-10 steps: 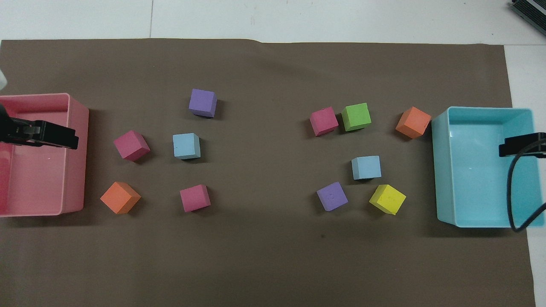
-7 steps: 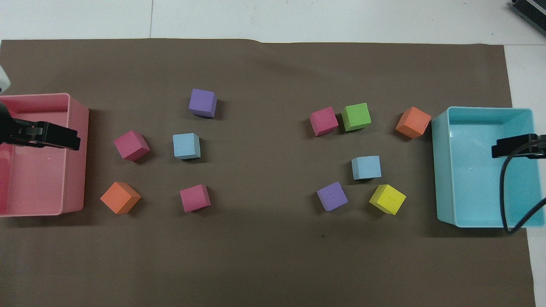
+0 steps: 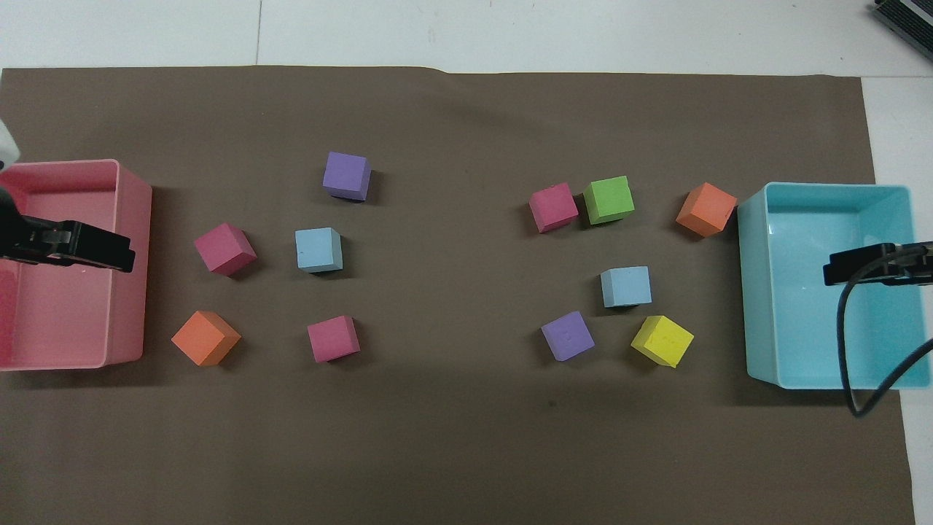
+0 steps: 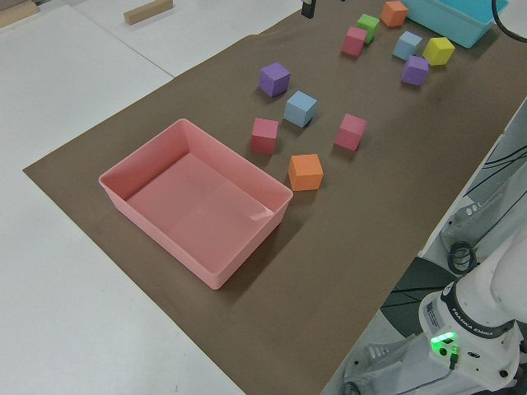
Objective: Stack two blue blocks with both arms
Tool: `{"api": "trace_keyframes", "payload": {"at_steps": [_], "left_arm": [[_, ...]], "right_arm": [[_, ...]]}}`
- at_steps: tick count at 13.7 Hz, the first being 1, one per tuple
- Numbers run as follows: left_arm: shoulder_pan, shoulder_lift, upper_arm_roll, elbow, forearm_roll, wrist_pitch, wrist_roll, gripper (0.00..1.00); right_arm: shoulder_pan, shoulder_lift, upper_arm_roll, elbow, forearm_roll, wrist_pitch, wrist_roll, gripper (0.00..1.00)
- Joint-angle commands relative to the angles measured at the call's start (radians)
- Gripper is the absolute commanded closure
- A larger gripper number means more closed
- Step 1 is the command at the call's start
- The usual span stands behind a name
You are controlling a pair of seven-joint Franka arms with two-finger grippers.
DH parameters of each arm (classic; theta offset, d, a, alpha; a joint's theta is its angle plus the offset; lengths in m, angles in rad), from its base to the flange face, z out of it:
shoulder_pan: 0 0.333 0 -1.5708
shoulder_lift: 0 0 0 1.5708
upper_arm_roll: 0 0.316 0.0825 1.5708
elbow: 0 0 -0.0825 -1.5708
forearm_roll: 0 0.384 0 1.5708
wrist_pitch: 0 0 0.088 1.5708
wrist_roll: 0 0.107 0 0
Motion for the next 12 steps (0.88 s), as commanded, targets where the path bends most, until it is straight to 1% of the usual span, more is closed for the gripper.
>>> {"api": "trace_keyframes", "payload": {"at_steps": [1, 4, 6, 12], "left_arm": [[0.011, -0.020, -0.004, -0.011, 0.006, -0.022, 0.033, 0.00], [0.033, -0.019, -0.004, -0.010, 0.007, -0.019, 0.035, 0.00], [0.033, -0.019, -0.005, -0.010, 0.006, -0.017, 0.029, 0.00], [0.038, -0.019, -0.005, -0.010, 0.006, -0.016, 0.027, 0.00]], "right_arm": [[-0.002, -0.015, -0.001, -0.010, 0.025, -0.010, -0.011, 0.00], [-0.002, -0.019, 0.000, -0.008, 0.014, -0.009, -0.020, 0.00], [-0.002, -0.036, 0.000, -0.032, 0.023, -0.007, -0.022, 0.00], [-0.002, -0.036, 0.000, -0.033, 0.023, -0.009, -0.022, 0.00]]}}
